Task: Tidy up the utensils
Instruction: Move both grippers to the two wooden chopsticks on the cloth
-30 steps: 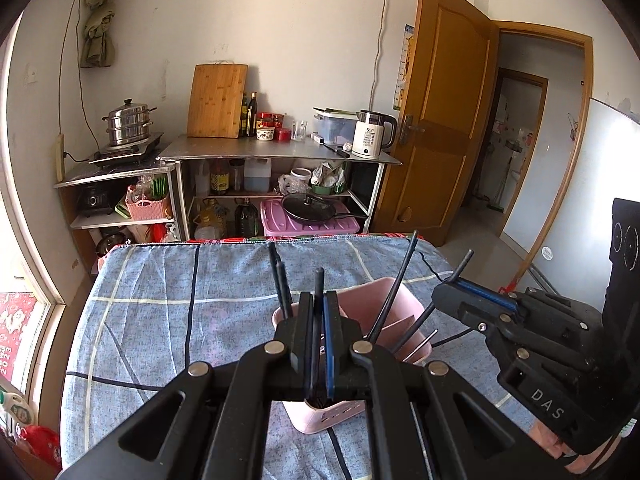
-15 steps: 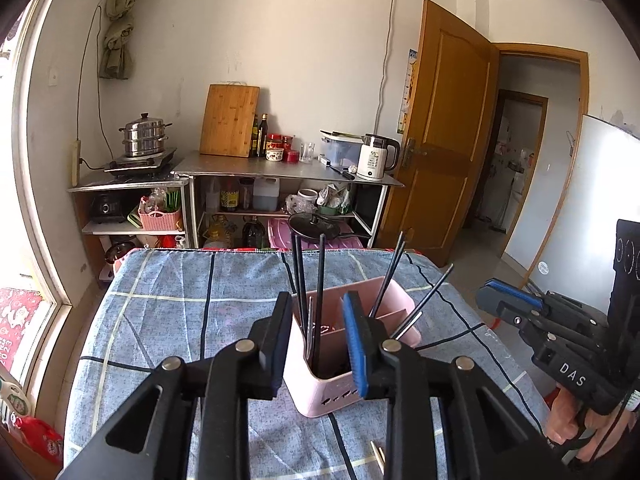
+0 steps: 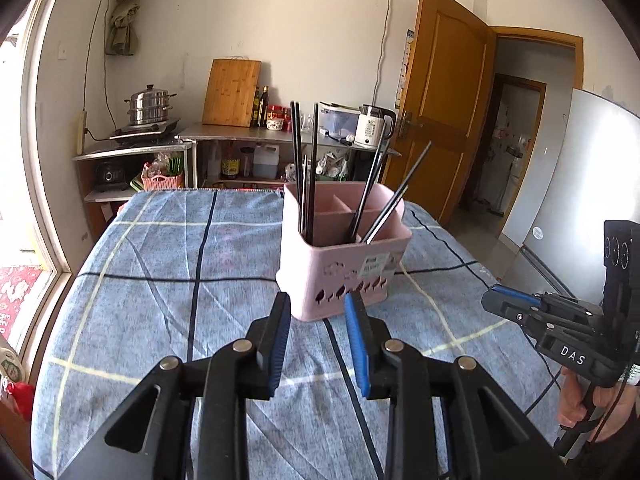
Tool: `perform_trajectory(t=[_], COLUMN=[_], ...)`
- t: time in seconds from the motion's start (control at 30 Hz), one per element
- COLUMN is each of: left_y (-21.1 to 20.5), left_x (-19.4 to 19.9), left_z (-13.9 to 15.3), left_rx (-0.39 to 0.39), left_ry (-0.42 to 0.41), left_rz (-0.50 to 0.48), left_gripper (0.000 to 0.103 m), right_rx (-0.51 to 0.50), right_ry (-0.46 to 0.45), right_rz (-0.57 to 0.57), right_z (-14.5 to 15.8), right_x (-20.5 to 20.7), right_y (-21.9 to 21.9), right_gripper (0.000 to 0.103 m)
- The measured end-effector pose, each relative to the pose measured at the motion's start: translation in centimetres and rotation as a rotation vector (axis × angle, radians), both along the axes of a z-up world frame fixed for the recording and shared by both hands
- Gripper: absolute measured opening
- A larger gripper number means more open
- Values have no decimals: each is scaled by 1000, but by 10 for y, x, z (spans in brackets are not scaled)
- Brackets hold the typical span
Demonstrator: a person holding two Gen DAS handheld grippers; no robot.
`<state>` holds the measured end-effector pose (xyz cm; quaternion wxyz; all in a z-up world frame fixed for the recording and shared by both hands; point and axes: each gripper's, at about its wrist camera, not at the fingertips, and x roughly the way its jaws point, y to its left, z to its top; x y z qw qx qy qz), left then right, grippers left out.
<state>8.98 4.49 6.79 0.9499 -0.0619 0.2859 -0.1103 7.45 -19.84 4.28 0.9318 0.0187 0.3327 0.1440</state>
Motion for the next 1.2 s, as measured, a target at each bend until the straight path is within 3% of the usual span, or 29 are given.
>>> perform_trajectory(t=[0.37,1.0,1.2], left_y=[-1,-6,-11], left_x=[-20,-22,-20], left_z=[-46,-68,-69], left_rx=[-26,-43,-42], left_ry=[100,156,164], left_rz=[1,-13,-23], left_gripper=[29,30,29], right_rx=[12,-33,-46], right_ry=[128,271,275], right_rz=[20,39,30], right_z=[-53,-98,-99], right_x=[-11,4,5], right_y=[11,39,39], right_gripper=[13,13,13])
